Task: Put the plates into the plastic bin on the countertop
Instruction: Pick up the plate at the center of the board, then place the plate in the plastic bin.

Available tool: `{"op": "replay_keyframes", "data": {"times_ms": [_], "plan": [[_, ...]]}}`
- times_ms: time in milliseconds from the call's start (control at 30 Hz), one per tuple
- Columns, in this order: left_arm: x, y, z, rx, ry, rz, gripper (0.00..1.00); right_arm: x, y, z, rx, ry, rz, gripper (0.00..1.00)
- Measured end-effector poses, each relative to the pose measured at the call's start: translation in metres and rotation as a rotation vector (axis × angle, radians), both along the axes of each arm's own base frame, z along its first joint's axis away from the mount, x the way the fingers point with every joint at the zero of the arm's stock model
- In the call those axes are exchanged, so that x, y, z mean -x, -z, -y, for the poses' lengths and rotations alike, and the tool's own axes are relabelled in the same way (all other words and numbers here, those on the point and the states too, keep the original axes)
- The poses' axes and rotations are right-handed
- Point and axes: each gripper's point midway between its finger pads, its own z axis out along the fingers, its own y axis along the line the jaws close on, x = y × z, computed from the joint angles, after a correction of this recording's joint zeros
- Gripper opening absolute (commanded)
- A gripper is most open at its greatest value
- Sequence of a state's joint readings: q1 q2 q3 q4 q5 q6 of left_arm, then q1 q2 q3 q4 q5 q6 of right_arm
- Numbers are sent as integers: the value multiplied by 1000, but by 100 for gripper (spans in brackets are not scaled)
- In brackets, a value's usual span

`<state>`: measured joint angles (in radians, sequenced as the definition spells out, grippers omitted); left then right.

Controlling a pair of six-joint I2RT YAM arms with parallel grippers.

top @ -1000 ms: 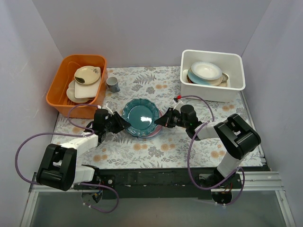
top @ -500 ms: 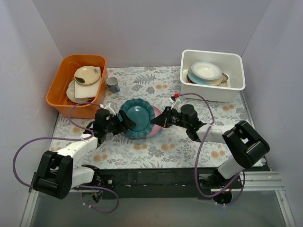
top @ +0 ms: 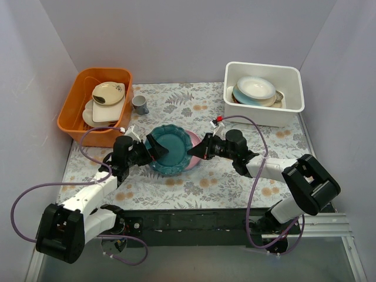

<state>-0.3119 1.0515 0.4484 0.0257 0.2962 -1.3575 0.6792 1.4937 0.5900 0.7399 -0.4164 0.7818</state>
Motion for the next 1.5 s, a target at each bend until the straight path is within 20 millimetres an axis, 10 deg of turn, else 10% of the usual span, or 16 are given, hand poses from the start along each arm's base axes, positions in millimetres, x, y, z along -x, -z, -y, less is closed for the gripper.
{"op": "replay_keyframes", "data": {"times_ms": [700,1500], "plan": [[-4,-28,-5,16,-33,103,98,-9,30,58,71,120,-114,1],[-15,-21,4,38,-10,100,98,-13,-4,109,101,229,-90,1]]}}
